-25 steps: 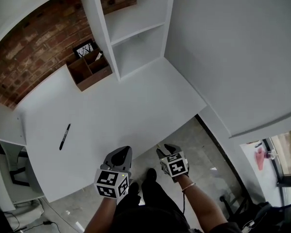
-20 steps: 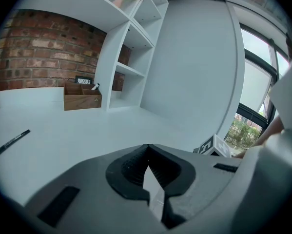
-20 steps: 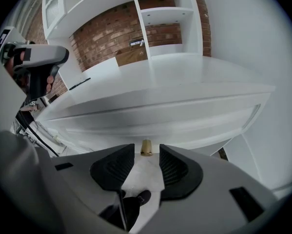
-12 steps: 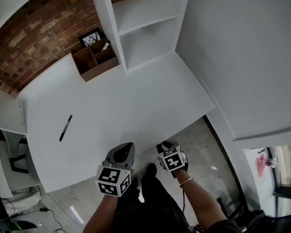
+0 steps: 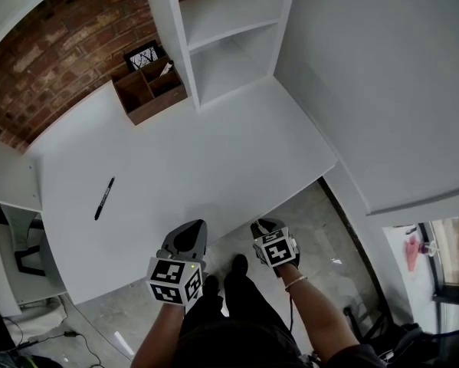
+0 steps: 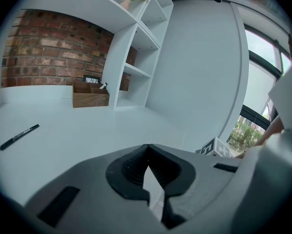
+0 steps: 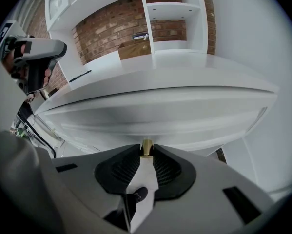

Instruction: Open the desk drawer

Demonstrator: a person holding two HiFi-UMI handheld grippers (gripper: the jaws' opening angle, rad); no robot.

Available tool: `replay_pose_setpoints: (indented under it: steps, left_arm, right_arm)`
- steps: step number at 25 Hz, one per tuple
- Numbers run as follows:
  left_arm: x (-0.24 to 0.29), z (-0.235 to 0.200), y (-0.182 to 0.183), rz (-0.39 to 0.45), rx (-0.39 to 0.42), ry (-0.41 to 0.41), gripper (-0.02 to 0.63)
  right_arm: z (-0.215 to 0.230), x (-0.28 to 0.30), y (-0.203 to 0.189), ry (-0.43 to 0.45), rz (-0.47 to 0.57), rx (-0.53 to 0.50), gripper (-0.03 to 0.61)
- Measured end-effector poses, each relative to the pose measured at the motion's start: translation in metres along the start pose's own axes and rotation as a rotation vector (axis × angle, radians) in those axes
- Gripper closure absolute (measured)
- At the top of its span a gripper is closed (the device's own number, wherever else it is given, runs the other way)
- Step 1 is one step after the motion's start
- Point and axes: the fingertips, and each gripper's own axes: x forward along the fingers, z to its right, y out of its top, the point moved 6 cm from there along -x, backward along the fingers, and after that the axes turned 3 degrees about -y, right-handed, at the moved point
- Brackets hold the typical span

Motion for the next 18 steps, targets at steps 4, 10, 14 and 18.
replay_pose_setpoints:
  steps: [4,10,14,18]
  left_arm:
    - [-0.007,0.003,-0.004,-0.002,0.009,-0.026,0.605]
    - [-0.015,0.006,-0.011,-0.014,0.021,-0.063,0.605]
    - [-0.019,0.009,-0.017,-0.025,0.03,-0.089,0.605]
    - [-0.02,0.012,-0.019,-0.035,0.043,-0.118,0.605]
  right_arm:
    - [-0.001,-0.008,-0.012,-0.017,0.001,0.037,0.502]
    - [-0.004,-0.019,-0.028,-0.06,-0.007,0.08,0.504]
    - [-0.008,-0.027,-0.038,-0.087,-0.013,0.094,0.508]
    - [-0.01,-0.035,-0.049,-0.113,-0.023,0.087,0.508]
